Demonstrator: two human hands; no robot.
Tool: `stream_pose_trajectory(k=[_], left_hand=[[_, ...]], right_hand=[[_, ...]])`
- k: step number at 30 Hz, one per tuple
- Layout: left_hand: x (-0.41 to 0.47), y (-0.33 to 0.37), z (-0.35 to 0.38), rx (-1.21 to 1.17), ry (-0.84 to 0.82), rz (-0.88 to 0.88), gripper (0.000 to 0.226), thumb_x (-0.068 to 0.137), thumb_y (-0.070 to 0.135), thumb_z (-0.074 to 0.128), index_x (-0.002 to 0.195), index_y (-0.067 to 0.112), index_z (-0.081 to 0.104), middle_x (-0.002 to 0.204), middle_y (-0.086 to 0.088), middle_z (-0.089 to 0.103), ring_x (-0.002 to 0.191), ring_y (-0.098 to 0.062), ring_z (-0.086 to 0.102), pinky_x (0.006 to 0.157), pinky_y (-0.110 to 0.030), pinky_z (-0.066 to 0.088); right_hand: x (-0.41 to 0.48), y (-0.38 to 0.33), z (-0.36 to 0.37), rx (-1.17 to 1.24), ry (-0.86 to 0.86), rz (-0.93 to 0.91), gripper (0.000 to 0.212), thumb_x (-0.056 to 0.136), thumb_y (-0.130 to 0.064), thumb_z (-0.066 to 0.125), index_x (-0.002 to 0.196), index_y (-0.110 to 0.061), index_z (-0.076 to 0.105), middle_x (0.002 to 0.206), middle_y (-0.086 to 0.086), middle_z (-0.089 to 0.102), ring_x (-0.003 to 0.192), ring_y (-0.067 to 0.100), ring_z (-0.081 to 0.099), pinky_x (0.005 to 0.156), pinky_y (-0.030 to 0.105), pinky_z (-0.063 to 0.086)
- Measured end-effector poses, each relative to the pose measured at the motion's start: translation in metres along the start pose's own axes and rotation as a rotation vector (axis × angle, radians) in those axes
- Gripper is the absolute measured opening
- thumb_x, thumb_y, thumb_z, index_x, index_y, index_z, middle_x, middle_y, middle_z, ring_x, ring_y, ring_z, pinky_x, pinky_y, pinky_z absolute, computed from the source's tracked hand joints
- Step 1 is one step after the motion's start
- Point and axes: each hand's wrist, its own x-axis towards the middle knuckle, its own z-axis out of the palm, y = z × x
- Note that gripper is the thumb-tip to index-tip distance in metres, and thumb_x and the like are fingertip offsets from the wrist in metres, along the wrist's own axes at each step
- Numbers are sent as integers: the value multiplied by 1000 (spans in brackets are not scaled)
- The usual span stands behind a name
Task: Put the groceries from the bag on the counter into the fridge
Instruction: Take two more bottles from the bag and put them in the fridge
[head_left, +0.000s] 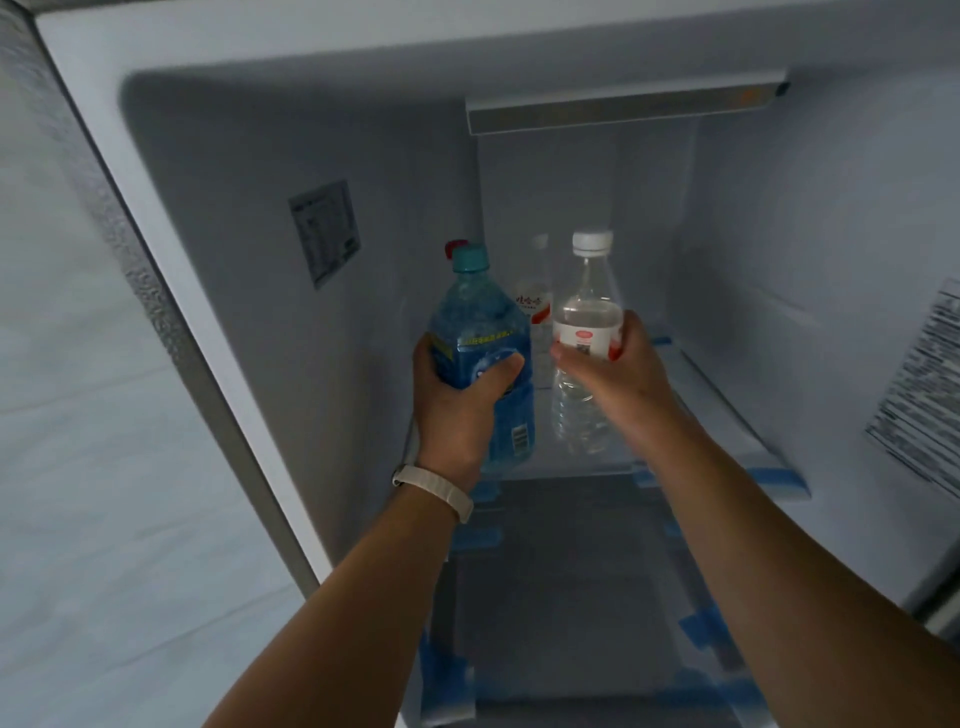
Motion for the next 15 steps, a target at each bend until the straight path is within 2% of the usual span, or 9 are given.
stream_pose_trajectory(k=[2, 5, 8, 15], left_hand=[[5, -8, 3, 9, 30, 0, 62, 72, 8, 85, 125, 18, 54, 113, 2, 69, 98, -10, 70, 81, -27, 58], [12, -18, 8, 9, 78, 7, 62, 71, 7, 85, 123, 18, 54, 113, 2, 68, 96, -6, 69, 81, -22, 57], [19, -29, 12, -2, 138, 27, 60, 70, 5, 86, 110, 34, 53, 112, 8, 65, 94, -1, 67, 79, -18, 56], [37, -56, 17, 0, 256, 60, 68, 64, 8, 91, 106, 42, 50, 116, 9, 62, 106, -8, 65, 92, -34, 57]], right_hand=[[8, 5, 4, -2, -2, 10, 51, 78, -24, 81, 118, -23, 50, 95, -7, 66, 72, -5, 65, 55, 11, 48], [19, 16, 10, -11, -14, 23, 51, 76, -24, 83, 114, -26, 49, 94, -8, 66, 71, -7, 65, 59, 14, 50], [27, 27, 15, -24, -23, 32, 53, 75, -26, 83, 115, -27, 49, 95, -9, 67, 77, -1, 66, 60, 16, 49], [43, 43, 21, -18, -48, 57, 57, 76, -28, 83, 120, -27, 46, 101, -10, 65, 86, 3, 66, 63, 15, 50]])
